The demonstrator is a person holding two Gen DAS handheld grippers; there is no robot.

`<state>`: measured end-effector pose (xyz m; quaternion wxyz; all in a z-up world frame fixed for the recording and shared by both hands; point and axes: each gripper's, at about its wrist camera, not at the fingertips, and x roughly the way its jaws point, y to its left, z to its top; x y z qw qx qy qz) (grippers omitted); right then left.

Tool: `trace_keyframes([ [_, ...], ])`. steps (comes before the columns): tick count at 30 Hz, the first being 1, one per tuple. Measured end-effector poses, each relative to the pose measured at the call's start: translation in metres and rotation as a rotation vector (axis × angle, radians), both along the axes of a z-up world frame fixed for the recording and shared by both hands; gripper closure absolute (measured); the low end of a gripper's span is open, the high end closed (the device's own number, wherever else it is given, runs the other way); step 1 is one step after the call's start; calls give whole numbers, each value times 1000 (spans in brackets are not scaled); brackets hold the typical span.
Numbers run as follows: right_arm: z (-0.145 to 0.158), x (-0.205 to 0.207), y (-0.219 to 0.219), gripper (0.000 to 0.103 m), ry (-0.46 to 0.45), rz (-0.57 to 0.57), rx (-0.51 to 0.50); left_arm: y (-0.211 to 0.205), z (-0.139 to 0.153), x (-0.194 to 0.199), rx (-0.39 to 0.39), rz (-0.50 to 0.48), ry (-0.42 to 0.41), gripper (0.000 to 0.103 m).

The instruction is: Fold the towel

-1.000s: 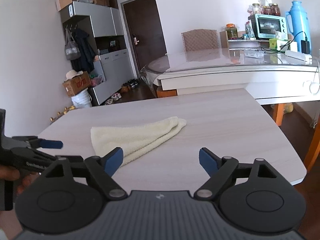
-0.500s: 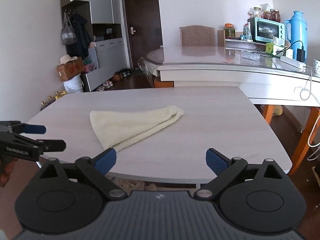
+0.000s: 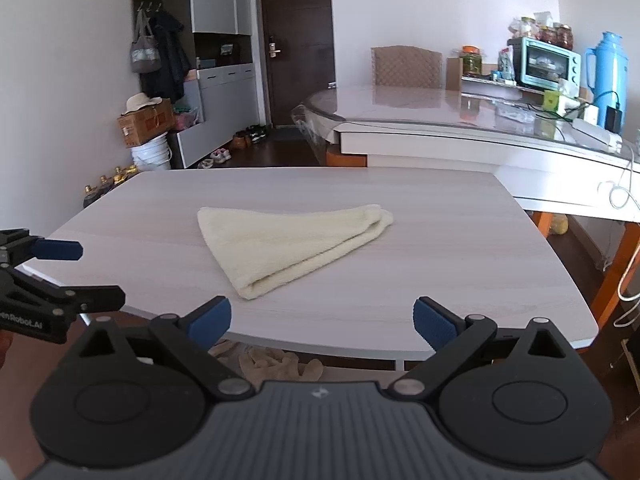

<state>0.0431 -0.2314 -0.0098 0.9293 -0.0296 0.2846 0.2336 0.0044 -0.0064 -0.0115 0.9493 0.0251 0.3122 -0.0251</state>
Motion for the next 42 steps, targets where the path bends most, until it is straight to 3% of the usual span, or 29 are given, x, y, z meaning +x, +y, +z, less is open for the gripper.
trace_keyframes([
  [18, 15, 0, -2, 3, -36, -18, 40, 2, 2, -1, 20, -5, -11, 0],
  [30, 6, 22, 1, 4, -37, 22, -3, 12, -10, 30, -9, 42, -16, 0],
  [35, 4, 54, 7, 19, -20, 20, 22, 23, -13, 51, -11, 37, -8, 0],
  [39, -2, 89, 16, 46, 11, 15, 31, 30, -15, 76, -1, 31, -5, 0],
  [42, -9, 115, 23, 55, 29, 5, 35, 34, -19, 101, 26, 24, 3, 0],
])
